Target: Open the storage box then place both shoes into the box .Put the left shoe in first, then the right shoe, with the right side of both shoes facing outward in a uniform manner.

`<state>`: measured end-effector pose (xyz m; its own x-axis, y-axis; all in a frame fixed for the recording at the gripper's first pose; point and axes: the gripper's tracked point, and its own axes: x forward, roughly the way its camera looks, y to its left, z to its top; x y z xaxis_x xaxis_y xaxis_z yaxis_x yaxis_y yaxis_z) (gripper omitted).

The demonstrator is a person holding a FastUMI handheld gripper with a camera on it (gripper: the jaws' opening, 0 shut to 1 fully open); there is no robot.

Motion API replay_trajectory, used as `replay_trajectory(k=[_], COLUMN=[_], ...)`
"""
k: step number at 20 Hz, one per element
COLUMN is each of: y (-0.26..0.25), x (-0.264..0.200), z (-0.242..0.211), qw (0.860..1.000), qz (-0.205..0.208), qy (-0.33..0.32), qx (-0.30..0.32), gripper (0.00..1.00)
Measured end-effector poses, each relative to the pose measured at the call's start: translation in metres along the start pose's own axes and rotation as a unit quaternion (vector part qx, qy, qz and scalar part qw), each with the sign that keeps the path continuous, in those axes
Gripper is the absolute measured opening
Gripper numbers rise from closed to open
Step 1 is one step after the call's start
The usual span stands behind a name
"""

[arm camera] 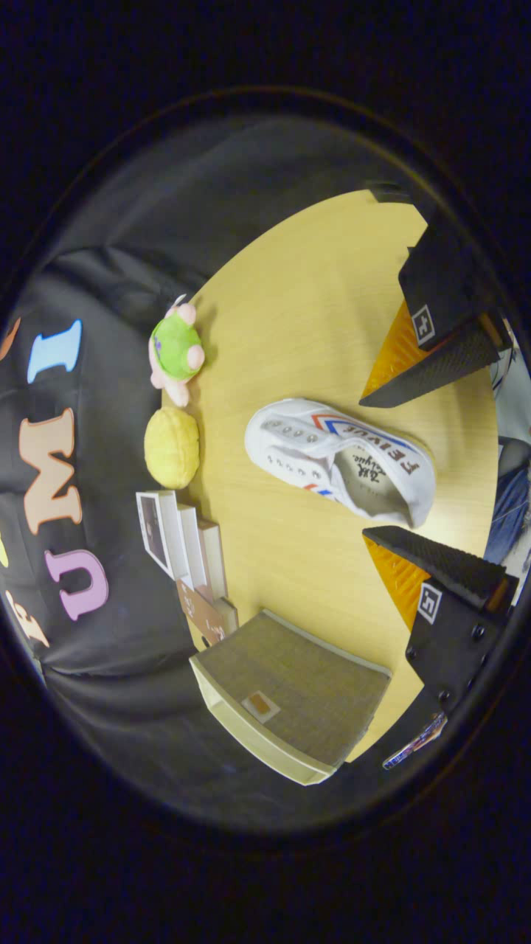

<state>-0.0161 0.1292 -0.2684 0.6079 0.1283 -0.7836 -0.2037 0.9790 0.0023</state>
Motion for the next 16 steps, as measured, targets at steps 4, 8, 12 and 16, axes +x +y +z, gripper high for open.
replay_trajectory(k=[4, 8, 12, 16], y=[-0.017, -0.022, -0.014, -0.011], x=[0.016, 0.03, 0.04, 0.047], z=[-0.004, -0.003, 0.003, 0.0], qw=[0.999, 0.998, 0.997, 0.997], qz=[-0.002, -0.005, -0.007, -0.02], qy=[0.009, 0.012, 0.007, 0.016], qx=[0.046, 0.058, 0.073, 0.07], gripper=[0.97, 0.9, 0.68, 0.45])
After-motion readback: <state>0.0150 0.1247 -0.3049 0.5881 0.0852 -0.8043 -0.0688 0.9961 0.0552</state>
